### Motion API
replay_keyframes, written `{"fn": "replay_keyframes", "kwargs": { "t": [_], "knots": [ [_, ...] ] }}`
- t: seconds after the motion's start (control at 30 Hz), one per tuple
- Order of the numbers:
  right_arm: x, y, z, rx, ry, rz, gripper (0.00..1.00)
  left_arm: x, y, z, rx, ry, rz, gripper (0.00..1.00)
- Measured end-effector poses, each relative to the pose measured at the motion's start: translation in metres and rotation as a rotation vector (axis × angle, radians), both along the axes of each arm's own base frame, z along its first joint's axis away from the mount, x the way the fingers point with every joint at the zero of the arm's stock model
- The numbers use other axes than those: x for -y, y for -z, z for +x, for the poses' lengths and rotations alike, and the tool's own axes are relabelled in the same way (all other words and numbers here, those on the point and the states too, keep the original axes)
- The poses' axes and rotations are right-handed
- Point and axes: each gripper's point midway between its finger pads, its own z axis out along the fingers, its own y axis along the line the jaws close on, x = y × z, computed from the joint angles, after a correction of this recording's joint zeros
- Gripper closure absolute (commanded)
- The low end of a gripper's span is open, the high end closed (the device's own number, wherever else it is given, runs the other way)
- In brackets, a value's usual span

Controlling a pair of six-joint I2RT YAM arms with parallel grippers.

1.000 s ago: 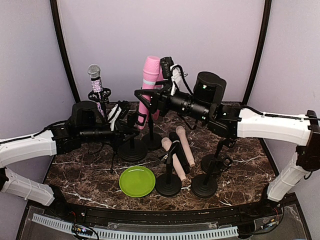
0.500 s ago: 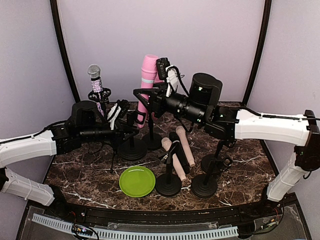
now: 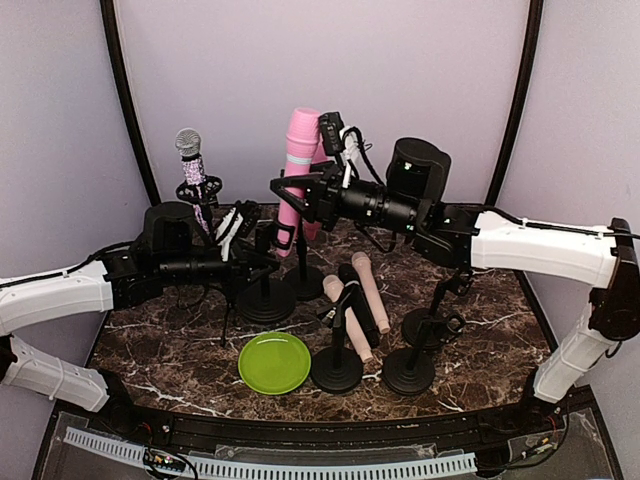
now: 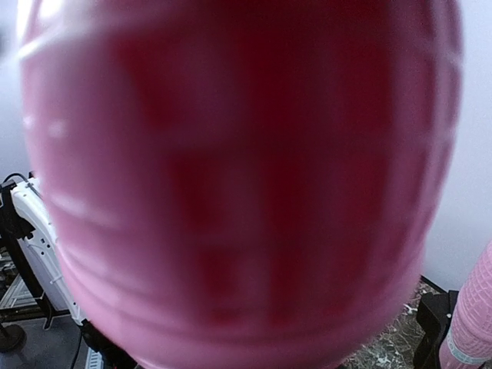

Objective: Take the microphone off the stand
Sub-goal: Remove the microphone from the microphone stand.

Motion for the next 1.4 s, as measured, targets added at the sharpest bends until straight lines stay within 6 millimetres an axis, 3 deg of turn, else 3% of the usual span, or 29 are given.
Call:
{"fn": "replay_keyframes", "kwargs": {
  "t": [0.4, 1.0, 1.4],
  "knots": [
    [0.002, -0.002, -0.011, 0.011, -0.105, -0.001, 0.97, 0.005, 0.0, -0.007, -0.01, 0.049, -0.011, 1.0],
    [0.003, 0.007, 0.017, -0.093, 0.204, -0.041, 0.96, 0.001, 0.008, 0.004, -0.01, -0.013, 0.02, 1.0],
    [0.004, 0.01, 0.022, -0.107, 0.18, -0.04, 0.96, 0.0, 0.011, 0.006, -0.013, -0.025, 0.029, 1.0]
  ]
}}
